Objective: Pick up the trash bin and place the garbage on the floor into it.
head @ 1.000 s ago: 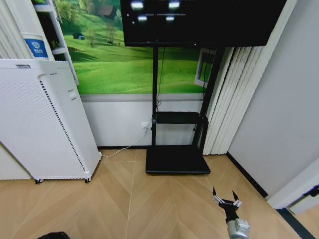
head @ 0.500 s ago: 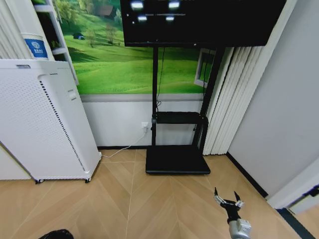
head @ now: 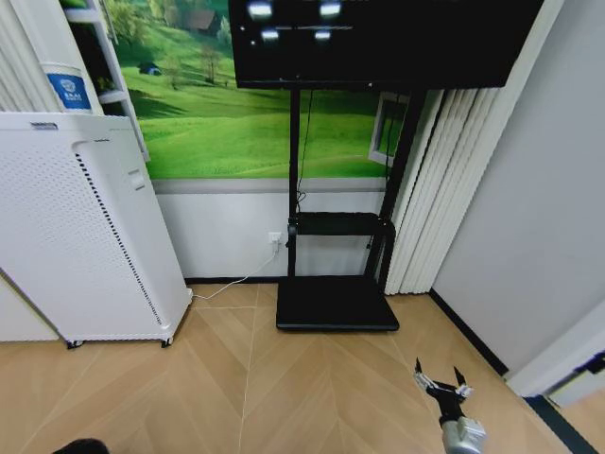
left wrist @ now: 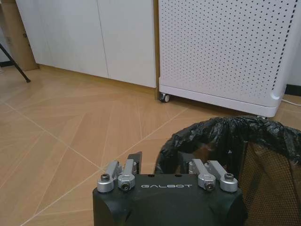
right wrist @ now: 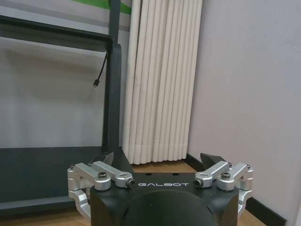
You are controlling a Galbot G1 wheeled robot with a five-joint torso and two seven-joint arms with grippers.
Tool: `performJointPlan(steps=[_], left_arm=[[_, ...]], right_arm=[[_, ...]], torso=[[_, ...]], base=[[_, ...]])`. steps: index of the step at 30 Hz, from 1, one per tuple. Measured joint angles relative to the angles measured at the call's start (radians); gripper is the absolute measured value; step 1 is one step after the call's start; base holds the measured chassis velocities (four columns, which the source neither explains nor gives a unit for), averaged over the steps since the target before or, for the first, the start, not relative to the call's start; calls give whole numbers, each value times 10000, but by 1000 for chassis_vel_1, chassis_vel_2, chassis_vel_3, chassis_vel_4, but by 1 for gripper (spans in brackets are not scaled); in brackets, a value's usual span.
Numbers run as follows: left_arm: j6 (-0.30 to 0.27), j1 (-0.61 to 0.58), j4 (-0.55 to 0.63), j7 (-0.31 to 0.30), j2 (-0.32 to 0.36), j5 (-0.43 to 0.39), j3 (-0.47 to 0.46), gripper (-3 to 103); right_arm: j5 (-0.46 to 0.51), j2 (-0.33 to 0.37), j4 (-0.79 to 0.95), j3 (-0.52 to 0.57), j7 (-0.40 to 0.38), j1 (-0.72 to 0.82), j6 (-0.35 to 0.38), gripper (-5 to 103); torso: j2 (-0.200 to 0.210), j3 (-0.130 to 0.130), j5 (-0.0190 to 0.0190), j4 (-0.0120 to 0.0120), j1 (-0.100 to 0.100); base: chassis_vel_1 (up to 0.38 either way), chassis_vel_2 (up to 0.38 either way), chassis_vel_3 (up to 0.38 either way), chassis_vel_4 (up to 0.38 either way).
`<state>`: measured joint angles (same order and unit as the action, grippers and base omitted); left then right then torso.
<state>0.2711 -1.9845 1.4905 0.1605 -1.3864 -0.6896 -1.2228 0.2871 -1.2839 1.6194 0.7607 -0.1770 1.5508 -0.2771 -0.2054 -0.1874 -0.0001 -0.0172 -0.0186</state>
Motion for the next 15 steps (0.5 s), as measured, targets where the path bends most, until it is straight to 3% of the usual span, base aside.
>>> performJointPlan(steps=[7, 10, 11, 12, 13, 14, 15], left_arm=[[-111, 68, -180, -5, 285, -221, -40, 65], [-153, 35, -127, 20, 377, -414, -69, 81], [-153, 35, -127, 20, 377, -414, -69, 81], [-153, -22, -19, 169, 379, -495, -74, 81], [-146, -164, 252, 545, 365, -644, -76, 92], [-146, -164, 252, 545, 365, -644, -76, 92], [-159, -389, 737, 1071, 306, -770, -86, 97]], right_arm=[[103, 38, -168, 181, -4, 13, -115, 100], [110, 24, -215, 224, -9, 62, -173, 100], [110, 24, -215, 224, -9, 62, -173, 100], [103, 12, -216, 233, -10, 87, -182, 100], [90, -2, -209, 236, -11, 113, -185, 100], [90, -2, -209, 236, -11, 113, -185, 100], [55, -15, -168, 236, -13, 151, -186, 100]], torso=[[0, 0, 0, 1, 0], [0, 0, 0, 0, 0], [0, 0, 0, 0, 0], [0, 0, -1, 1, 0], [0, 0, -1, 2, 0], [0, 0, -1, 2, 0], [0, 0, 1, -1, 0]], base=[[0, 0, 0, 0], [0, 0, 0, 0], [0, 0, 0, 0], [0, 0, 0, 0], [0, 0, 0, 0], [0, 0, 0, 0], [0, 0, 0, 0]])
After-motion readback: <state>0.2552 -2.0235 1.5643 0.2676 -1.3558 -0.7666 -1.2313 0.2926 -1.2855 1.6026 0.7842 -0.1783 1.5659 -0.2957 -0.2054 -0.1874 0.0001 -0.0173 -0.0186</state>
